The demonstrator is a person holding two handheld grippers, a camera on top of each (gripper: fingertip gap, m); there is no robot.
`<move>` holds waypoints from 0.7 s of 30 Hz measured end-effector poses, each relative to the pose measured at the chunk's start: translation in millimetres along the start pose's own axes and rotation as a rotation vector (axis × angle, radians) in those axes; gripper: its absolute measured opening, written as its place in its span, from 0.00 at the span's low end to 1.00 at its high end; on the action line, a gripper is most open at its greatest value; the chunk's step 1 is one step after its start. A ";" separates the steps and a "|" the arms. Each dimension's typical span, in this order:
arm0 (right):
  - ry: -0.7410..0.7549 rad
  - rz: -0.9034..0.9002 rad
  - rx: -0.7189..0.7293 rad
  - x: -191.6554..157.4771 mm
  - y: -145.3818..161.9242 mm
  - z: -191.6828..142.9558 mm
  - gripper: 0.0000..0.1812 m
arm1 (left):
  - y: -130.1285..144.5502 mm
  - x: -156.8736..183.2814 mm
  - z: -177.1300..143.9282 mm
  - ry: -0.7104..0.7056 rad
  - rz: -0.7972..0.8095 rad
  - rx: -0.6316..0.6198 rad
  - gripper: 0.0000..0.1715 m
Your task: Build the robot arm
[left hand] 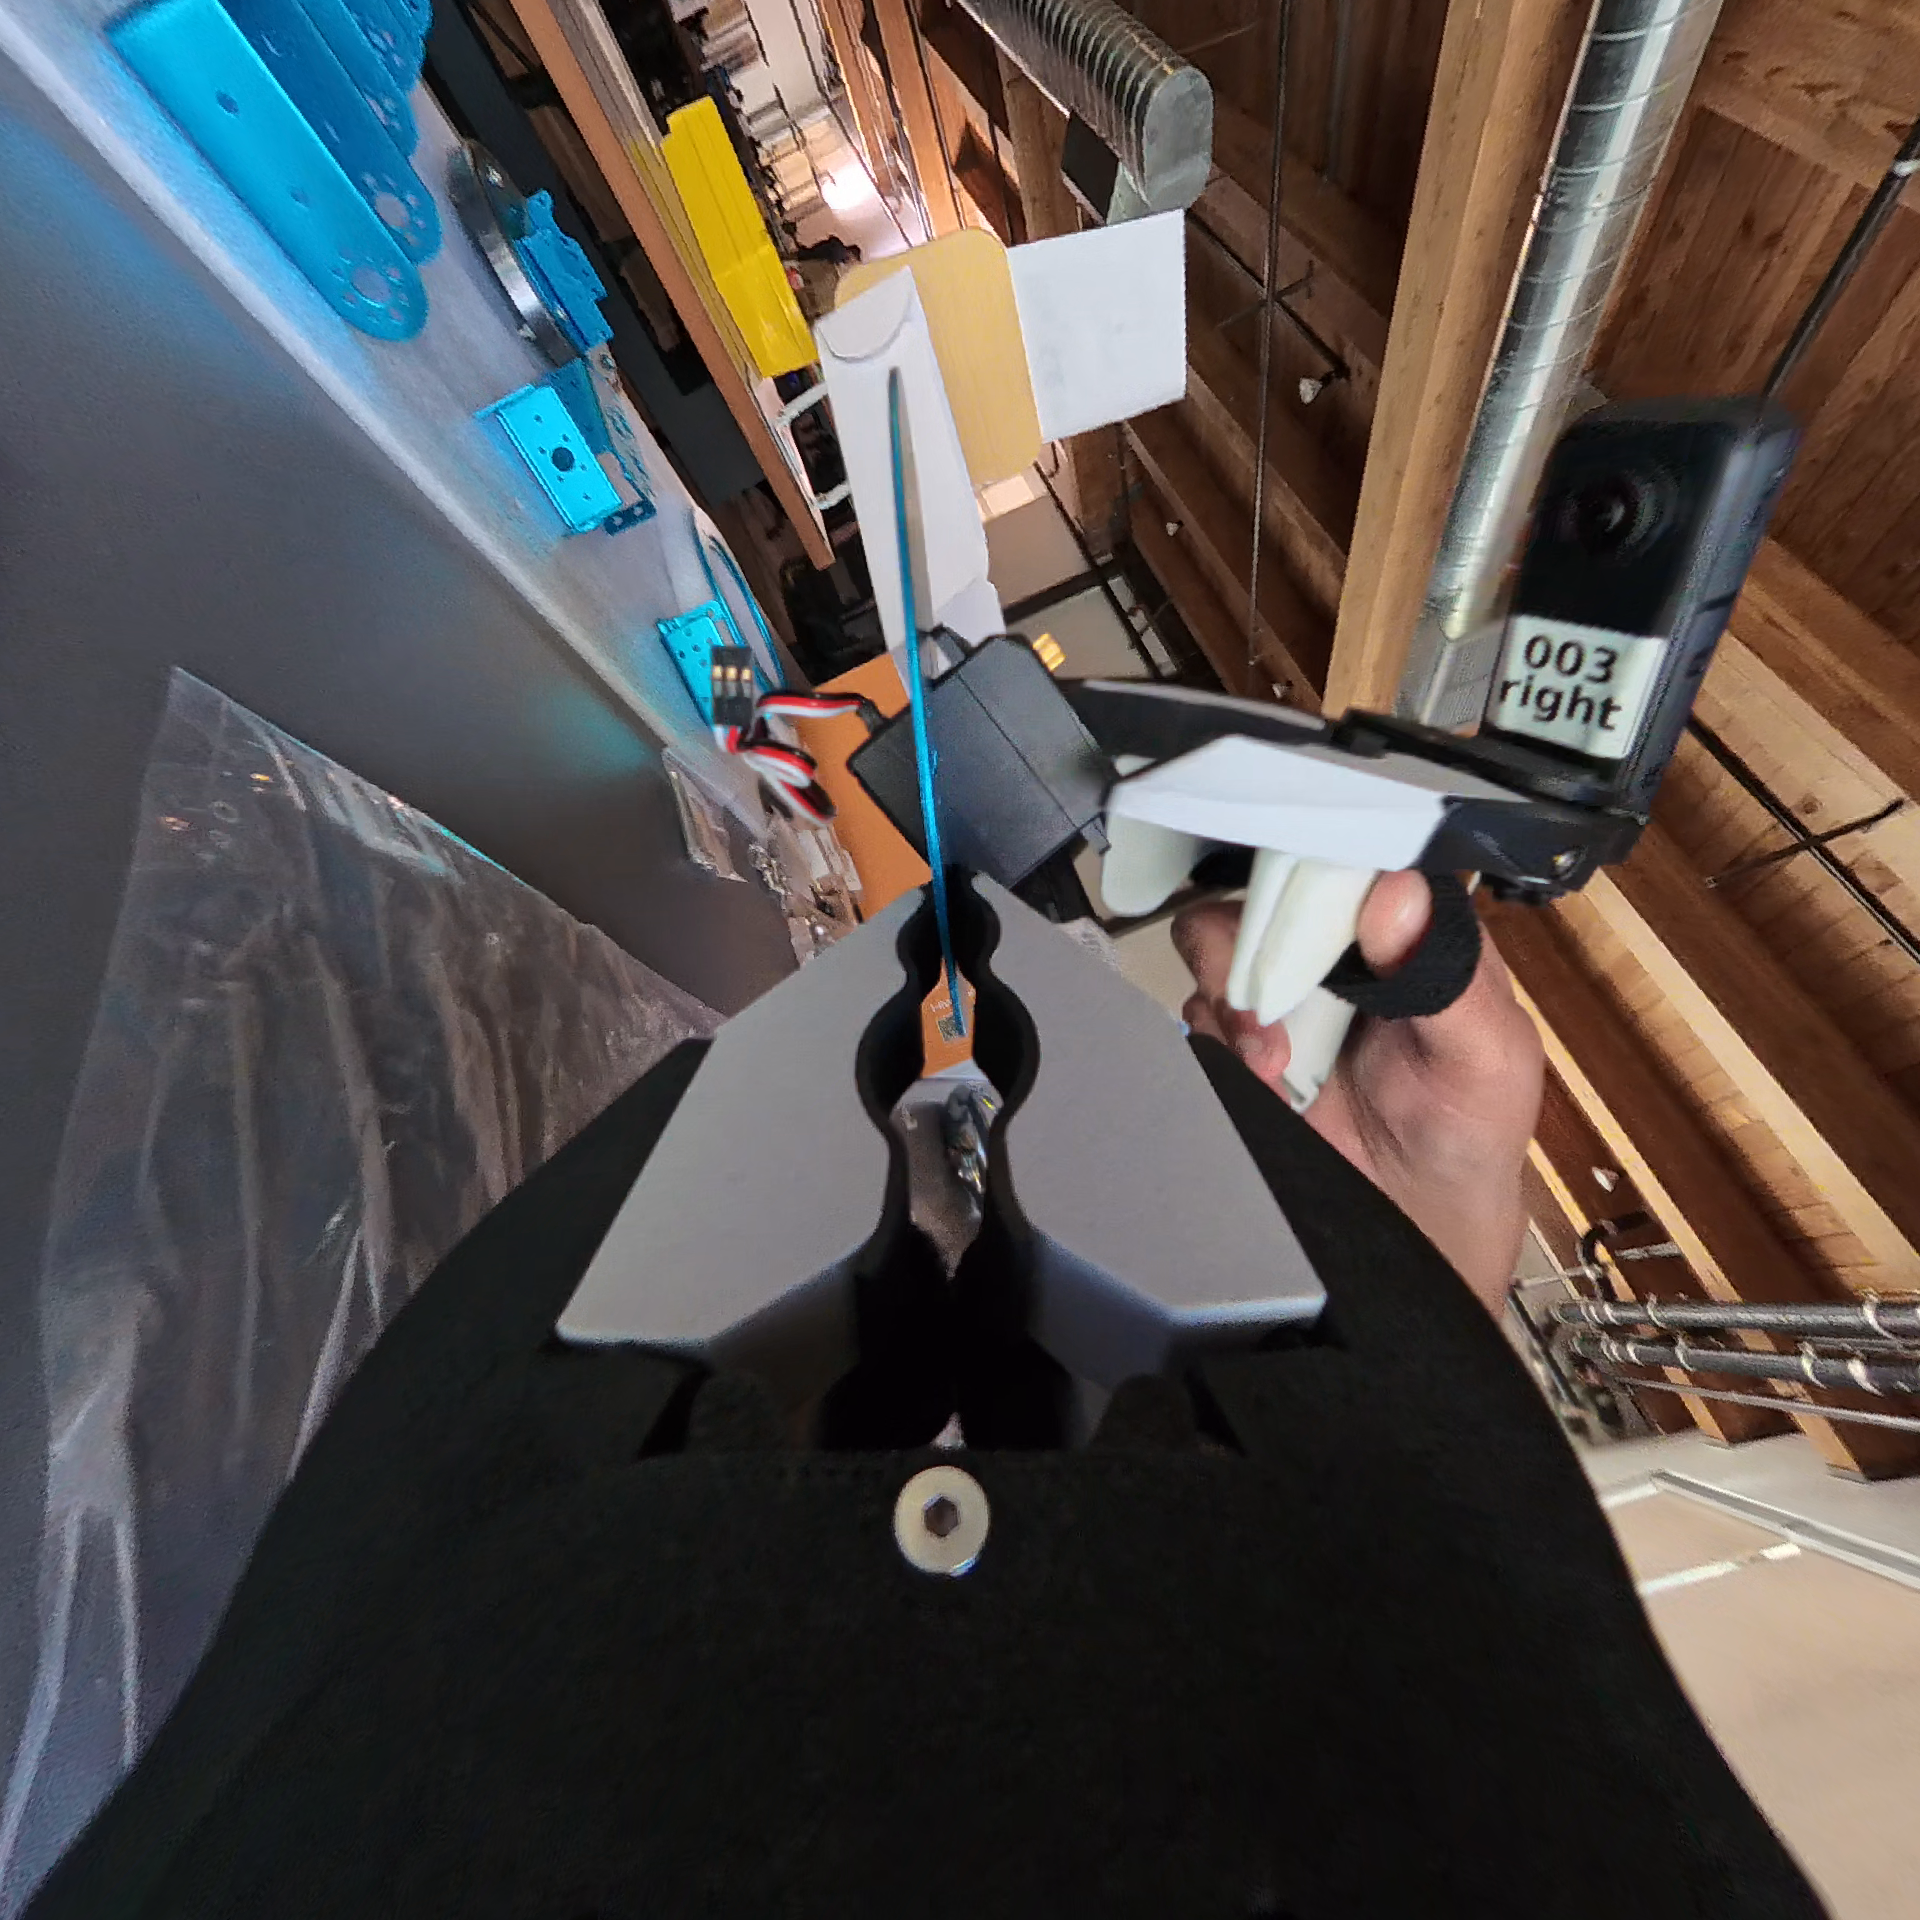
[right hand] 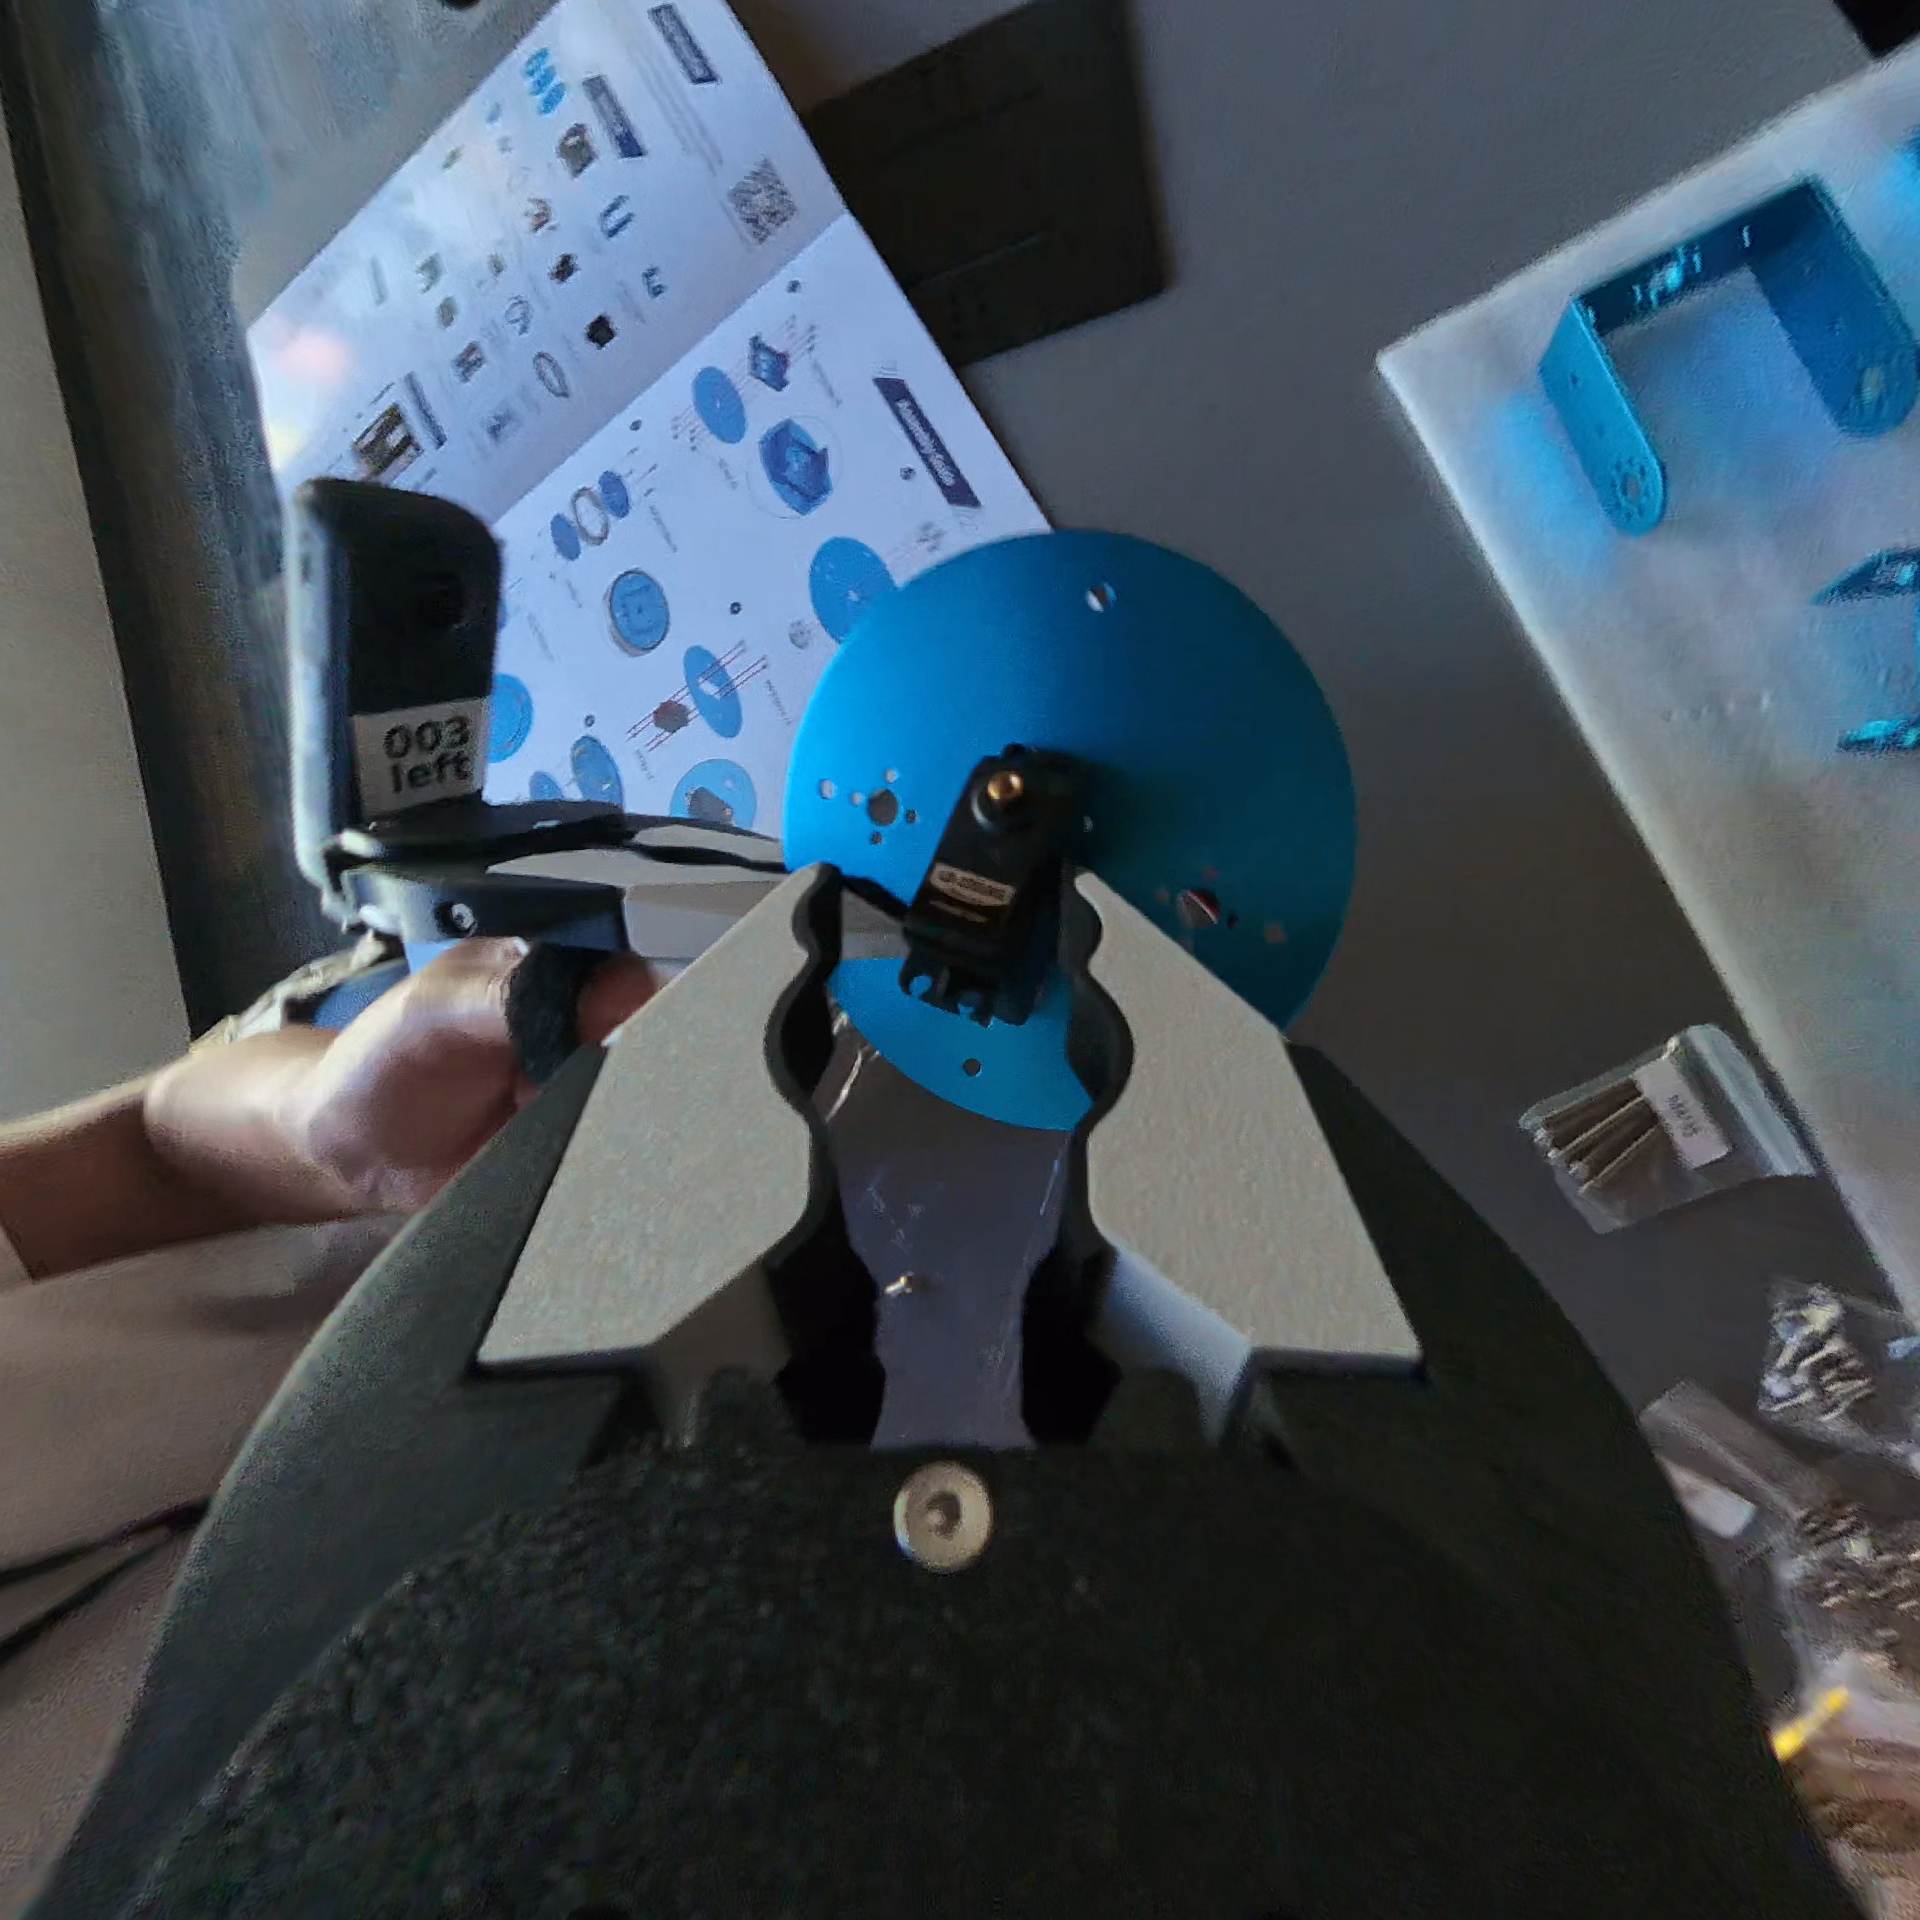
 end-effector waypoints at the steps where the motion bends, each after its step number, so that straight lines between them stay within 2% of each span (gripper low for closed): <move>1: 0.000 -0.070 -0.011 -2.5 -3.7 -5.3 0.24 | -1.1 0.9 -1.0 0.009 0.005 -0.017 0.00; 3: 0.047 -0.243 -0.024 -2.1 -9.7 -18.9 0.32 | -3.3 3.2 -4.5 0.028 0.022 -0.068 0.00; 4: -0.012 -0.346 -0.013 -8.9 -9.6 -24.2 0.32 | -3.7 5.1 -6.1 0.048 0.031 -0.116 0.00; 6: -0.143 -0.561 -0.030 -20.5 -1.1 -27.5 0.40 | -4.8 7.8 -10.2 0.063 0.058 -0.205 0.00; 8: -0.182 -0.710 -0.063 -20.4 8.1 -23.6 0.38 | -7.2 10.1 -14.4 0.059 0.093 -0.268 0.00; 11: -0.228 -0.760 -0.058 -18.8 12.5 -19.3 0.35 | -10.1 10.3 -20.6 0.045 0.113 -0.332 0.00; 13: -0.247 -0.784 -0.047 -18.5 8.7 -18.4 0.36 | -11.5 9.8 -23.7 0.050 0.114 -0.364 0.00; 16: -0.264 -0.809 -0.127 -17.9 7.8 -8.2 0.39 | -11.8 11.7 -24.9 0.069 0.106 -0.402 0.00; 18: -0.251 -0.838 -0.190 -16.9 10.2 1.1 0.37 | -12.7 10.4 -24.1 0.059 0.093 -0.409 0.00; 20: -0.226 -0.866 -0.195 -16.0 8.6 5.5 0.30 | -14.0 6.7 -22.7 0.054 0.093 -0.417 0.00; 21: -0.213 -0.870 -0.195 -15.6 7.6 6.6 0.30 | -15.4 4.7 -21.9 0.057 0.074 -0.411 0.00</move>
Point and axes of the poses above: each gripper's, where its closed fingertips meet, z out along the fingers, y out of its underside, x = y × z across the jaws, the point moved 6 cm from there along -z, back along the fingers
